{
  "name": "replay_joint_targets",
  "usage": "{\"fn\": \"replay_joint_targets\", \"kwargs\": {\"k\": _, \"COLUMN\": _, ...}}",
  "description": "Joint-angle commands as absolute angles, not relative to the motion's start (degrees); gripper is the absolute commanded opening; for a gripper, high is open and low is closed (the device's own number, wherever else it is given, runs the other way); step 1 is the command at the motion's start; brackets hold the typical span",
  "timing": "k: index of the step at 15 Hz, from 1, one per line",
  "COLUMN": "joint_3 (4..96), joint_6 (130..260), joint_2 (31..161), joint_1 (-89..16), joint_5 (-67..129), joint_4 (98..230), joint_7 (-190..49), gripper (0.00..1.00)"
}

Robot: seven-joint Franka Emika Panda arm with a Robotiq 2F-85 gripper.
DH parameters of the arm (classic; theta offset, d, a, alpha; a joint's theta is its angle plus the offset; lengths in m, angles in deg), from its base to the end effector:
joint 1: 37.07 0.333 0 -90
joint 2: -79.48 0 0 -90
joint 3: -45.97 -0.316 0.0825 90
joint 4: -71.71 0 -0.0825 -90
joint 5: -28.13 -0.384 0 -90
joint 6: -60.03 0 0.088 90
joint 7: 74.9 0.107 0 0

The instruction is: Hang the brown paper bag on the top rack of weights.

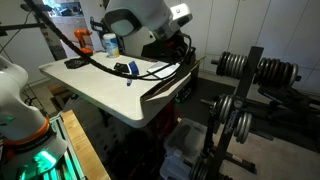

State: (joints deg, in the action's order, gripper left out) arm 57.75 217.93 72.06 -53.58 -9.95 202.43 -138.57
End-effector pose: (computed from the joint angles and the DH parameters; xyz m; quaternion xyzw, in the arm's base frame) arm 0.4587 -0.2788 0.4675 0.9353 0.0304 0.3494 0.0466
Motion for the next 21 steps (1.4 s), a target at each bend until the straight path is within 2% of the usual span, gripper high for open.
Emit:
{"fn": "replay_joint_targets", "kwargs": {"k": 1, "joint_3": 57.51, "joint_6": 220.79, "joint_2": 70.15, "joint_1": -52.44, "joint_5": -12.74, "joint_4": 204.26, "joint_7": -141.09, "gripper": 0.03}}
{"fn": "replay_joint_targets", "kwargs": {"k": 21, "joint_3": 56.8, "joint_6": 221.32, "joint_2": 67.06, "joint_1": -53.29, "joint_5": -9.05, "joint_4": 201.27, "joint_7": -138.44, "gripper": 0.02}}
